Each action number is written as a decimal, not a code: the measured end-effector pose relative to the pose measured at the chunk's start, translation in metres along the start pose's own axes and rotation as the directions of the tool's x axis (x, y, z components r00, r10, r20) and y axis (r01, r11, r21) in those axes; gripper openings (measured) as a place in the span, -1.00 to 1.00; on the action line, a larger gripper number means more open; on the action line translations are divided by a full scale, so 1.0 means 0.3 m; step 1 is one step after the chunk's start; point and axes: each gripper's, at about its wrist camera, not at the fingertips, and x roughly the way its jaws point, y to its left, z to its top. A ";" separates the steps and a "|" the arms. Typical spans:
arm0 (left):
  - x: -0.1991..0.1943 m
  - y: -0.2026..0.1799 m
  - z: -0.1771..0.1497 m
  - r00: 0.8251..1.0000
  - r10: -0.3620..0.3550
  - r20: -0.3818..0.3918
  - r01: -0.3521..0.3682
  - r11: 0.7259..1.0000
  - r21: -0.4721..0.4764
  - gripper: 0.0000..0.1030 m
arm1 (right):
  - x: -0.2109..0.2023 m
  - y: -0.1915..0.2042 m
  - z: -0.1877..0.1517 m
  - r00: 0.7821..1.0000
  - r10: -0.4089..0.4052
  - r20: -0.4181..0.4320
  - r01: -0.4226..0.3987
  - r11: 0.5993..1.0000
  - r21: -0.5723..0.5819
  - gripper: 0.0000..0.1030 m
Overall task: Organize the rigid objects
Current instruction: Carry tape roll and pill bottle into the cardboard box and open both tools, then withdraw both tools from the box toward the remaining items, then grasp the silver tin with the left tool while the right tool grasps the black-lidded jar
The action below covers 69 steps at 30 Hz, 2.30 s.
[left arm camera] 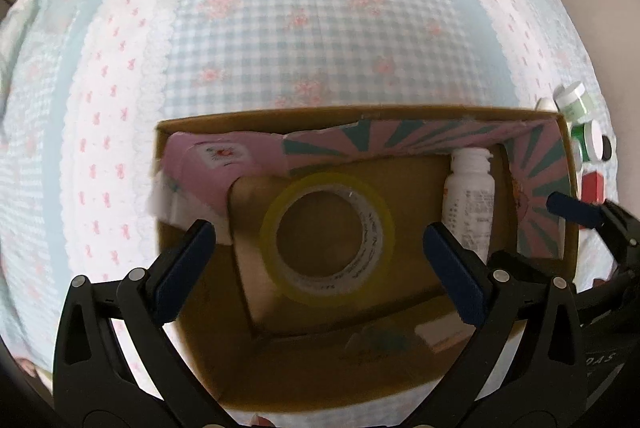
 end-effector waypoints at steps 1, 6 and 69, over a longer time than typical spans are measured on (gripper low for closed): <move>-0.019 -0.001 -0.012 1.000 0.008 0.006 -0.008 1.000 0.009 1.00 | -0.004 0.007 -0.005 1.000 -0.004 0.000 0.004 1.000 -0.003 1.00; -0.152 0.021 -0.062 0.998 0.016 0.059 -0.016 1.000 -0.005 1.00 | -0.089 0.039 -0.055 1.000 -0.002 0.031 0.003 1.000 -0.012 1.00; 0.172 -1.321 -0.083 0.957 0.033 0.288 -0.066 0.992 0.106 0.83 | -0.386 -1.256 -0.187 0.922 -0.321 0.215 0.326 0.945 0.011 0.90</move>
